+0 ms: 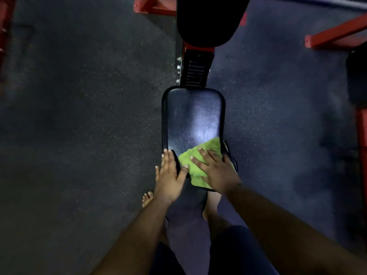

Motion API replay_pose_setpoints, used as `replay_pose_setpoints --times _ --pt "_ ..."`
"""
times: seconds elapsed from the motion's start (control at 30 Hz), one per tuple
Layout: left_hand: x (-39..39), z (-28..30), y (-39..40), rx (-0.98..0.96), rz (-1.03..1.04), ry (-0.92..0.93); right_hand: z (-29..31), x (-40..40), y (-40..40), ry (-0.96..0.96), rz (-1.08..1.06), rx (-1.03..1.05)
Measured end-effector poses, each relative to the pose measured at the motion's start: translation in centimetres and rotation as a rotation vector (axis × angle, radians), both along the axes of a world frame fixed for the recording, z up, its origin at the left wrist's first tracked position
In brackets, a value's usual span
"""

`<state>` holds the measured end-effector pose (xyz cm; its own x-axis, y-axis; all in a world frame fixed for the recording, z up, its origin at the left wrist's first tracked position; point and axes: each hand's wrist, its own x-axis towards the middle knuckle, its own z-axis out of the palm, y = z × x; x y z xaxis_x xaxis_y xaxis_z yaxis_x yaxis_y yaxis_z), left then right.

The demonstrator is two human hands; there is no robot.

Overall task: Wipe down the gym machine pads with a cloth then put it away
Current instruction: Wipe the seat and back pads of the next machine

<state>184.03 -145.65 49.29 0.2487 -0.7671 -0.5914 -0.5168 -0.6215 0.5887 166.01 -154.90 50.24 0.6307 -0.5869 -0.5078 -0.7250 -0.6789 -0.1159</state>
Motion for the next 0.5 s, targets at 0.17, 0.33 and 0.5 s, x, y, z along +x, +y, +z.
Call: replay_pose_setpoints --times 0.17,0.33,0.5 --pt "-0.2 7.7 -0.5 0.108 0.089 0.353 9.1 1.9 2.1 -0.111 -0.308 0.030" --pt "2.1 18.6 -1.1 -0.071 0.139 0.550 18.8 4.7 4.0 -0.309 -0.408 -0.062" --pt "5.9 26.1 -3.3 -0.234 -0.100 0.431 25.0 6.3 5.1 -0.399 -0.547 -0.122"
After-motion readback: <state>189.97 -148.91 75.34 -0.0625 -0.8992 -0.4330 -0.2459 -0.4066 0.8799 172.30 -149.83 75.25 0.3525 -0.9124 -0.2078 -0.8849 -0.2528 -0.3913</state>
